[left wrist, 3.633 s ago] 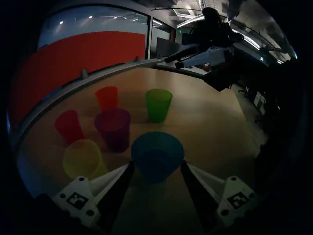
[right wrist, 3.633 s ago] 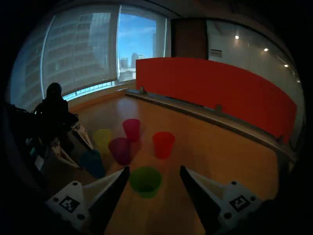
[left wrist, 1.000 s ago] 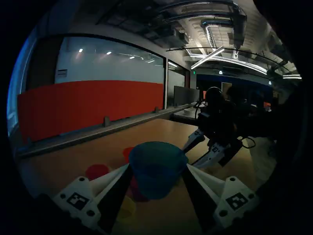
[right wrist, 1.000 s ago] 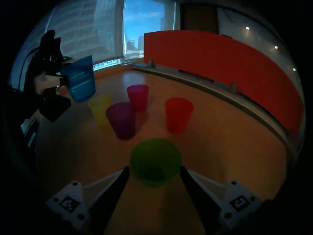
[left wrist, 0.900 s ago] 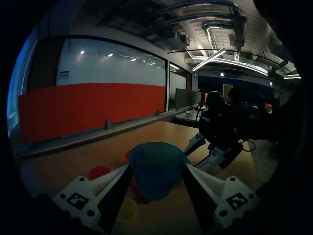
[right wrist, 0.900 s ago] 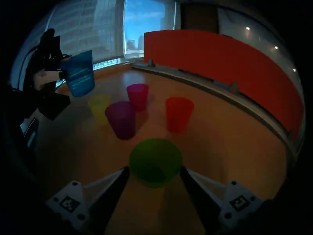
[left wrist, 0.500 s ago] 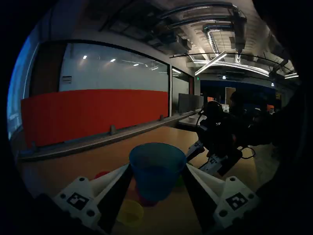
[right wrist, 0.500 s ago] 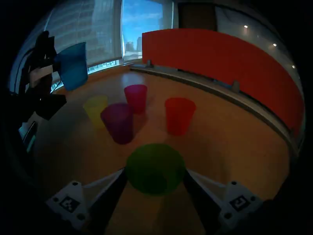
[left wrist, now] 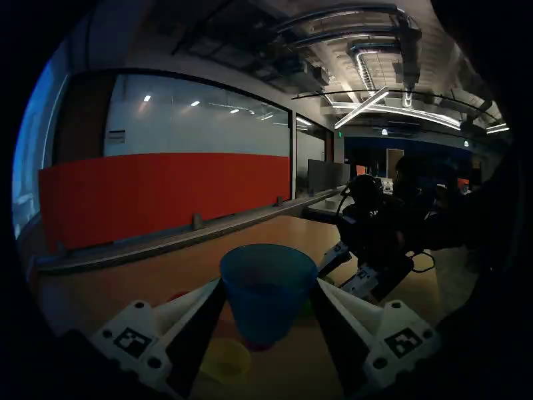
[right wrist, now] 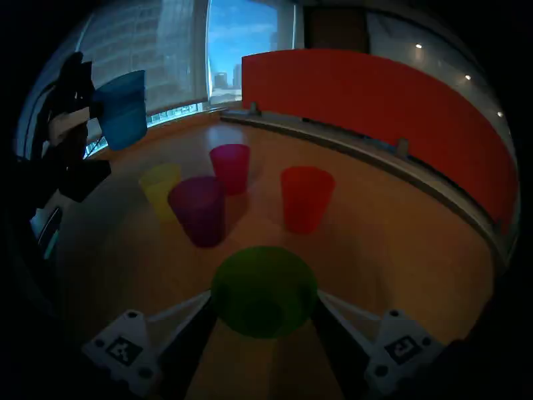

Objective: Pour water

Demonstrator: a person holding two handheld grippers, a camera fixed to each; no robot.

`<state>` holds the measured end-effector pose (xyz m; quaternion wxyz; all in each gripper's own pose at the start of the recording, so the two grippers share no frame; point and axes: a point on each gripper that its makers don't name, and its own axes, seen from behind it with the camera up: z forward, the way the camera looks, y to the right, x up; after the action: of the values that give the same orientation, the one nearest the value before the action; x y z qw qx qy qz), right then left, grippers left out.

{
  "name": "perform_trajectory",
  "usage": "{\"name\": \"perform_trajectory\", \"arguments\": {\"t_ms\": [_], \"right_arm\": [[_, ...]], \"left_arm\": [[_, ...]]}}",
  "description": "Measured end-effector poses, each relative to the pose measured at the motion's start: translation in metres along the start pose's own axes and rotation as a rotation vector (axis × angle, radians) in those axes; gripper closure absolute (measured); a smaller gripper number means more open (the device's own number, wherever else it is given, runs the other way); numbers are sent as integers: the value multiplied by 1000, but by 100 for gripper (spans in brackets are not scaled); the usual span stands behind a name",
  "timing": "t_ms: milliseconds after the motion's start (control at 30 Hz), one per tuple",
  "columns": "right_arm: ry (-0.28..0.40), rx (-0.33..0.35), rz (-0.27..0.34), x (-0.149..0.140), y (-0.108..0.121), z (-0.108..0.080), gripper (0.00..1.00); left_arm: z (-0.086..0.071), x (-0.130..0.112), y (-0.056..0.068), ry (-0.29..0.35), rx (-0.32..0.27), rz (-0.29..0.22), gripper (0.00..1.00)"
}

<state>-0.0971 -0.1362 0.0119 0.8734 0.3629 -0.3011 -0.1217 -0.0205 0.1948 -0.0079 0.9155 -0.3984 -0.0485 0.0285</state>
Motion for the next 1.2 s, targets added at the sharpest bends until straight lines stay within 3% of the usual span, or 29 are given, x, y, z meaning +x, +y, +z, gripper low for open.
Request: {"name": "perform_trajectory", "arguments": {"t_ms": [400, 1200], "right_arm": [[87, -15, 25, 38, 5, -22, 10], [286, -45, -39, 132, -12, -91, 10]], "left_arm": [[-4, 5, -7, 6, 22, -3, 15], [-10, 6, -20, -17, 94, -16, 15]]}}
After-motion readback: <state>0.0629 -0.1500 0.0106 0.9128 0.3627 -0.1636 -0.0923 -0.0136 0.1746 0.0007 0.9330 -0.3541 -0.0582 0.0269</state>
